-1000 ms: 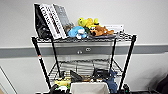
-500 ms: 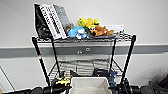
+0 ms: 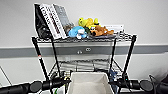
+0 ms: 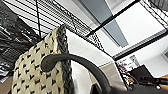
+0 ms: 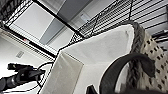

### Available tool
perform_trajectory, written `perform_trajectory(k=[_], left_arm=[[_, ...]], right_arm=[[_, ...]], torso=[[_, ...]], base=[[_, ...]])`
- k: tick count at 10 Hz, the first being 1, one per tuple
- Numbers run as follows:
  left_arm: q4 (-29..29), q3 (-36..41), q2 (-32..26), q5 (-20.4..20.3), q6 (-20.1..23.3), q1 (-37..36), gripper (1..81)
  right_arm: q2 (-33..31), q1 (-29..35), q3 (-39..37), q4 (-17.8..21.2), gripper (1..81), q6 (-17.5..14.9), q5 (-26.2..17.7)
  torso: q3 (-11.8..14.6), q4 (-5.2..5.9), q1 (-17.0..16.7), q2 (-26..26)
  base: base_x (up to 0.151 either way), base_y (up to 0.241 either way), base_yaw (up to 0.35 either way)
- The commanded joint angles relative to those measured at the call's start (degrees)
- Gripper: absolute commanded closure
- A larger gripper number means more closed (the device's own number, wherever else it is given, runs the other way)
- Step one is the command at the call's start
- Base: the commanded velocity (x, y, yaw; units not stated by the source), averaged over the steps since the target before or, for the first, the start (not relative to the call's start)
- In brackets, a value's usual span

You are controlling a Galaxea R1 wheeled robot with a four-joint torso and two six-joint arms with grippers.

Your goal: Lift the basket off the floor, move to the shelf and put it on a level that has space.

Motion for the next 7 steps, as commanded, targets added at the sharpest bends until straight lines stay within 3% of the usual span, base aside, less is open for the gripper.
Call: perform_trajectory(k=[1, 7], left_arm=[[-2.6, 2.74, -2.7, 1.22, -0.04, -11.57, 81.1], [-6.29, 2.3, -2.88, 2.19, -0.04, -16.84, 81.1]], right_arm=[[-2.44, 11.58, 3.35, 3.56, 81.1, -0.05, -0.09], [-2.97, 17.9, 3.18, 6.82, 81.1, 0.04, -2.55]], torso=[[0.0, 0.0, 0.0, 0.0], [0.0, 0.0, 0.0, 0.0]], base=[[0.0, 0.0, 0.0], [0.0, 0.0, 0.0]])
